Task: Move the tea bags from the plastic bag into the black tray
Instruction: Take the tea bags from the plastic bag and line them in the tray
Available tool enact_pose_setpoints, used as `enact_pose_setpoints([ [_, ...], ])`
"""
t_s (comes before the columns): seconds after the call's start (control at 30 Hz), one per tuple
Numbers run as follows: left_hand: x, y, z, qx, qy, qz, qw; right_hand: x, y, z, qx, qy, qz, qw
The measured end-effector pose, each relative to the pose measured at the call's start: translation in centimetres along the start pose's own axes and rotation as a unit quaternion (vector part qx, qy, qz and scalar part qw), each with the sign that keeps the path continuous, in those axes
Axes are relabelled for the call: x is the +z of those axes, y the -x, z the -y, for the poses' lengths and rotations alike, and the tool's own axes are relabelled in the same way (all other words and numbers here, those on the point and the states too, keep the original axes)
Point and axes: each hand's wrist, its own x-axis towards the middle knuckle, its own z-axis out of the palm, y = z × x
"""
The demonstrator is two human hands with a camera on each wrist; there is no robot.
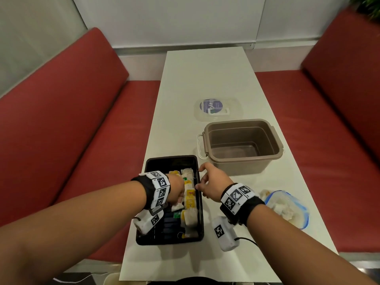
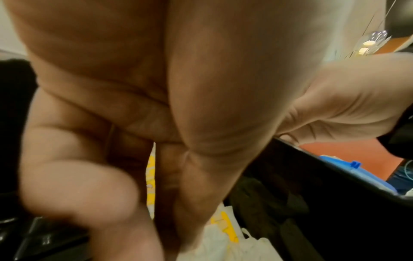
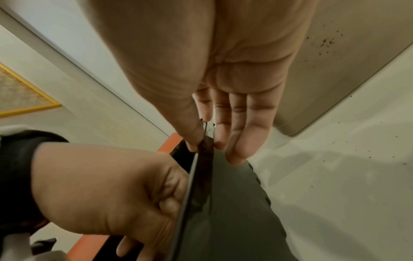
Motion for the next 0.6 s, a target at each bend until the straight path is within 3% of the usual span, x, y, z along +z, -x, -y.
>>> enact_pose_setpoints([
  [0.27, 0.4, -1.6, 1.3, 0.020, 0.088, 0.072, 0.993, 0.1, -0.1, -0.2, 0.008, -0.009, 0.000, 1.000],
  [0.43, 0.2, -2.5, 0.3, -0.034, -0.038, 0.005, 0.999, 0.0, 0.0, -0.3, 0.004, -0.008, 0.004, 1.000],
  [0.5, 0.4, -2.9, 0.4, -0.061, -0.045, -0.030, 0.997, 0.0, 0.0, -0.3, 0.000, -0.005, 0.005, 1.000],
  [0.6, 0.6, -3.0, 0.7, -0.071, -0.034, -0.032, 0.996, 0.0, 0.1, -0.4, -0.002, -0.004, 0.008, 1.000],
])
